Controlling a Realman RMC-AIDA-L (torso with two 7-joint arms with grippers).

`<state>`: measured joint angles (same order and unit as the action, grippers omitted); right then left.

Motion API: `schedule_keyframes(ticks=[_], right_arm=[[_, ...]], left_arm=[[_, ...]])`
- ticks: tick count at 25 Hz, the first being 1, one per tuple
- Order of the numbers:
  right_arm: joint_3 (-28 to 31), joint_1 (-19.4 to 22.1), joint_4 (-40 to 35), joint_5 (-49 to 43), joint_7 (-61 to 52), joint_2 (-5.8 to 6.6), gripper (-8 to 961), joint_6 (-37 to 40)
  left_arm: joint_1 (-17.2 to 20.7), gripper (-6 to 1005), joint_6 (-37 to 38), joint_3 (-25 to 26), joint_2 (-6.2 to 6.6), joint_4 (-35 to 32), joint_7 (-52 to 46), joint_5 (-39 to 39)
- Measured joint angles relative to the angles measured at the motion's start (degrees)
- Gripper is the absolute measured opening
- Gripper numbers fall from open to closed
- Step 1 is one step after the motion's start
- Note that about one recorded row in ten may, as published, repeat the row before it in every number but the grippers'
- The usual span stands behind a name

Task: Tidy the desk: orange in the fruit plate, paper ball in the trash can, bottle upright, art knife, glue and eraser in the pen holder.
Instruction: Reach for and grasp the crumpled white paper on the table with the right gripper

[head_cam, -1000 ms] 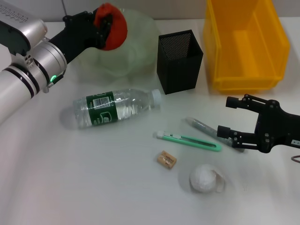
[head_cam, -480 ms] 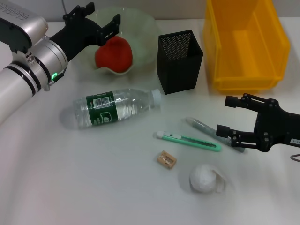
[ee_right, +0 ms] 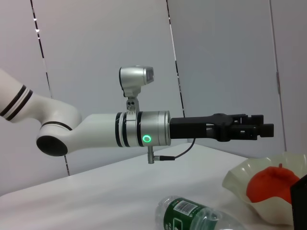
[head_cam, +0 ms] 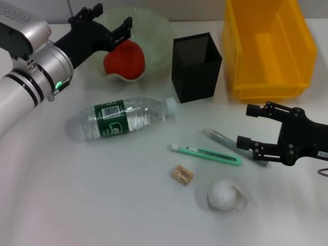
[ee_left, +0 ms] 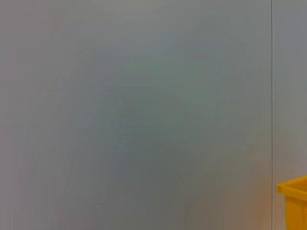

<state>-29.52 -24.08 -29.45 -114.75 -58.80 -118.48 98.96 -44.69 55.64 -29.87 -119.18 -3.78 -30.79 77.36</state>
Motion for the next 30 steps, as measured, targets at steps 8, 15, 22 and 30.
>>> schedule_keyframes(ticks=[8, 15, 22, 30], right_arm=[[-0.01, -0.1, 0.0, 0.06, -0.06, 0.1, 827, -0.05], [-0.19, -0.74, 0.21, 0.06, -0.16, 0.51, 827, 0.12], [-0.58, -1.73, 0.25, -0.24, -1.1, 0.9, 828, 0.8], [-1.08, -2.58, 0.4, -0.49, -3.19, 1.55, 828, 1.77]], left_arm=[[3.16, 815, 8.81, -4.29, 0.46, -3.47, -12.01, 4.64], [13.33, 815, 28.01, -19.73, 1.04, -16.48, -26.99, 5.89], [19.26, 815, 37.34, -30.2, 4.43, -20.7, -30.04, 5.9], [22.86, 815, 44.83, -31.87, 7.89, -20.7, -30.24, 11.2]])
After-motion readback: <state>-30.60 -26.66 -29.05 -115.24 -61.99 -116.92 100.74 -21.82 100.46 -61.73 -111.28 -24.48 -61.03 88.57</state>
